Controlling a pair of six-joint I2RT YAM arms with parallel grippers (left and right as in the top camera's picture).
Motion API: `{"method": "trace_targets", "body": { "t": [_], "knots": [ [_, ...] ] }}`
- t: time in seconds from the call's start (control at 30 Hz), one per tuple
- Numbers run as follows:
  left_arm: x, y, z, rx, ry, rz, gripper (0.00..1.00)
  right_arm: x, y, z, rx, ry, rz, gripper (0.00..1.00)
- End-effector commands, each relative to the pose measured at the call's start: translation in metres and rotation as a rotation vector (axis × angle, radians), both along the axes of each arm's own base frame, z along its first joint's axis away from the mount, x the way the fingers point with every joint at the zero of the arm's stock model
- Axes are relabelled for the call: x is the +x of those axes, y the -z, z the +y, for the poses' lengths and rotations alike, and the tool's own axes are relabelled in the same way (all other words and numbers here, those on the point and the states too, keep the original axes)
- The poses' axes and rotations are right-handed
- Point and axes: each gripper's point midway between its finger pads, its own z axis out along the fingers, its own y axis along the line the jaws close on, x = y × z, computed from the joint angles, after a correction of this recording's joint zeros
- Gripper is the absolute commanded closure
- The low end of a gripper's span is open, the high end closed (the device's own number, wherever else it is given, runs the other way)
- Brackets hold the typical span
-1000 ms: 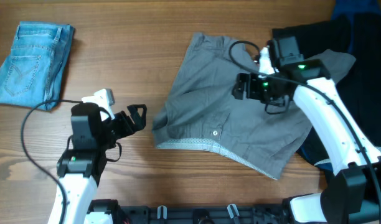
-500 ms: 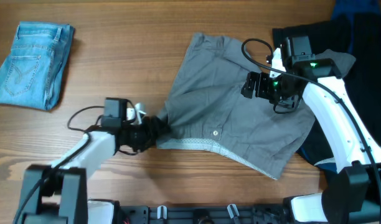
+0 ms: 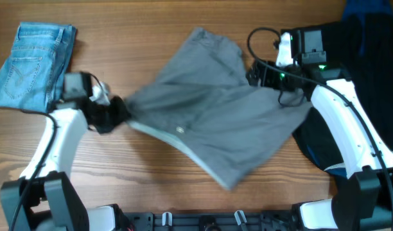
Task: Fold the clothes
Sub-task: 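Grasp the left edge of the shorts with the left gripper, then pull the shorts apart with both grippers to spread them flat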
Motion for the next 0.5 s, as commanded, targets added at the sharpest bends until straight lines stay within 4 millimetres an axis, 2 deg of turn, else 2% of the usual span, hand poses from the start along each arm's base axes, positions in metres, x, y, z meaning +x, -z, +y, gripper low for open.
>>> {"method": "trace_targets", "body": {
  "t": [0.0, 0.17, 0.23, 0.37, 0.47],
  "knots": [
    [0.028, -0.027, 0.044, 0.115, -0.128, -0.102, 0.91, 0.015, -0.005, 0.036, -0.068, -0.213, -0.149, 0.07],
    [0.029, -0.021, 0.038, 0.102, -0.128, -0.081, 0.8, 0.053, 0.027, 0.062, -0.172, -0.259, -0.25, 0.11],
    [0.029, -0.019, 0.036, 0.102, -0.12, -0.076, 0.8, 0.067, 0.046, 0.078, -0.165, -0.277, -0.276, 0.16],
    [0.027, -0.018, 0.036, 0.101, -0.119, -0.069, 0.82, 0.084, 0.08, 0.103, -0.179, -0.343, -0.332, 0.21],
    [0.022, -0.016, 0.035, 0.098, -0.118, -0.045, 0.82, 0.097, 0.093, 0.117, -0.207, -0.367, -0.4, 0.21]
  ]
}}
